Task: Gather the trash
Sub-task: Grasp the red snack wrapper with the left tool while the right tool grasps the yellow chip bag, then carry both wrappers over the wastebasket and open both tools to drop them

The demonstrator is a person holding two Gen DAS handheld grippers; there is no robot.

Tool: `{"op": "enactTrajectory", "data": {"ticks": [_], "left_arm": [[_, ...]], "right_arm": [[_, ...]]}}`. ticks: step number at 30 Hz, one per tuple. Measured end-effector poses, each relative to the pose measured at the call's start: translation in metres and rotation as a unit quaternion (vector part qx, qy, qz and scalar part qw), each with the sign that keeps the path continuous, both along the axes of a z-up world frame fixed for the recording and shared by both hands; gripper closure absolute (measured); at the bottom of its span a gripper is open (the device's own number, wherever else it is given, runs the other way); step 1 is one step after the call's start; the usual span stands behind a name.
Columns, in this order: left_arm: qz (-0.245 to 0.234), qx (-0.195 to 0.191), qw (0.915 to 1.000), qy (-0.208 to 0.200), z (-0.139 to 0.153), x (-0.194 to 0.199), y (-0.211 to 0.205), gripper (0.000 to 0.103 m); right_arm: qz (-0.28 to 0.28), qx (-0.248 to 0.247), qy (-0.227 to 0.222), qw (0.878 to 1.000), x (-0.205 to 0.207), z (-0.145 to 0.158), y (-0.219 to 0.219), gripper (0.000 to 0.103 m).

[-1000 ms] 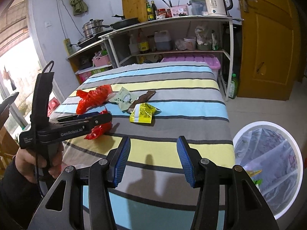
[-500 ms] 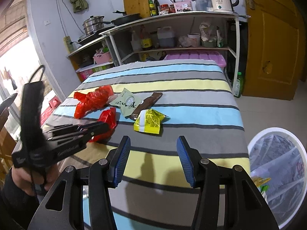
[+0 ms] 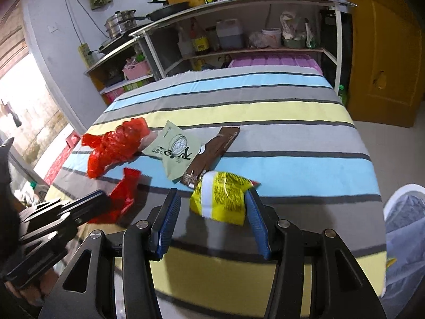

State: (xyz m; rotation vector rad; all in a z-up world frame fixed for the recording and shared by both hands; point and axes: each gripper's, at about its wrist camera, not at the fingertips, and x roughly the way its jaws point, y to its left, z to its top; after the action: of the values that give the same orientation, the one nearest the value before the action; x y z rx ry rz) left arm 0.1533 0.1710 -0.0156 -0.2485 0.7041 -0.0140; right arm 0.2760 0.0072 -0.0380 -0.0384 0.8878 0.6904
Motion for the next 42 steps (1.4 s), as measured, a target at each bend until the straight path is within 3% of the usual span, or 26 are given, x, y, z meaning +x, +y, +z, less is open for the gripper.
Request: {"op": "enactTrajectory", "data": {"ticks": [5, 10, 13, 15, 17, 20, 22, 24, 32, 42], "left_arm": [[-0.004, -0.006, 0.9999, 0.007, -0.006, 0.001, 0.003, 0.098], [-0.009, -0.017, 0.9995, 0.023, -0.011, 0.007, 0.005, 0.098], [-0.009, -0.012, 0.9995, 0.030, -0.013, 0.010, 0.003, 0.092], [-0.013, -0.001, 0.9995, 0.030, -0.012, 0.010, -0.001, 0.065], [-0.012, 0.009, 0.9993, 0.034, -0.013, 0.014, -0.004, 0.056], [-0.010, 0.024, 0.9983, 0.052, -0.017, 0.021, -0.007, 0.057], [-0.012, 0.032, 0.9973, 0.066, -0.022, 0.024, -0.010, 0.068], [-0.008, 0.042, 0.9968, 0.068, -0.022, 0.025, -0.010, 0.087], [-0.011, 0.069, 0.9959, 0.058, -0.015, 0.018, -0.019, 0.093], [-0.013, 0.060, 0.9980, 0.017, 0.015, -0.004, -0.034, 0.095]], "right_arm": [[-0.016, -0.003, 0.018, 1.000, 0.010, -0.009, 0.002, 0.052], [-0.021, 0.003, 0.020, 1.000, 0.009, -0.009, -0.003, 0.060], [-0.020, 0.006, 0.018, 1.000, 0.006, -0.007, -0.007, 0.063], [-0.020, 0.009, 0.018, 1.000, 0.003, -0.006, -0.010, 0.068], [-0.019, 0.015, 0.019, 1.000, 0.000, -0.005, -0.013, 0.068], [-0.018, 0.020, 0.013, 1.000, -0.006, -0.002, -0.019, 0.068], [-0.016, 0.026, 0.012, 0.999, -0.010, 0.000, -0.024, 0.068], [-0.015, 0.031, 0.011, 0.999, -0.011, 0.002, -0.028, 0.068], [-0.020, 0.054, 0.003, 0.998, -0.023, 0.013, -0.051, 0.068], [-0.039, 0.064, -0.014, 0.997, -0.044, 0.028, -0.089, 0.068]]}}
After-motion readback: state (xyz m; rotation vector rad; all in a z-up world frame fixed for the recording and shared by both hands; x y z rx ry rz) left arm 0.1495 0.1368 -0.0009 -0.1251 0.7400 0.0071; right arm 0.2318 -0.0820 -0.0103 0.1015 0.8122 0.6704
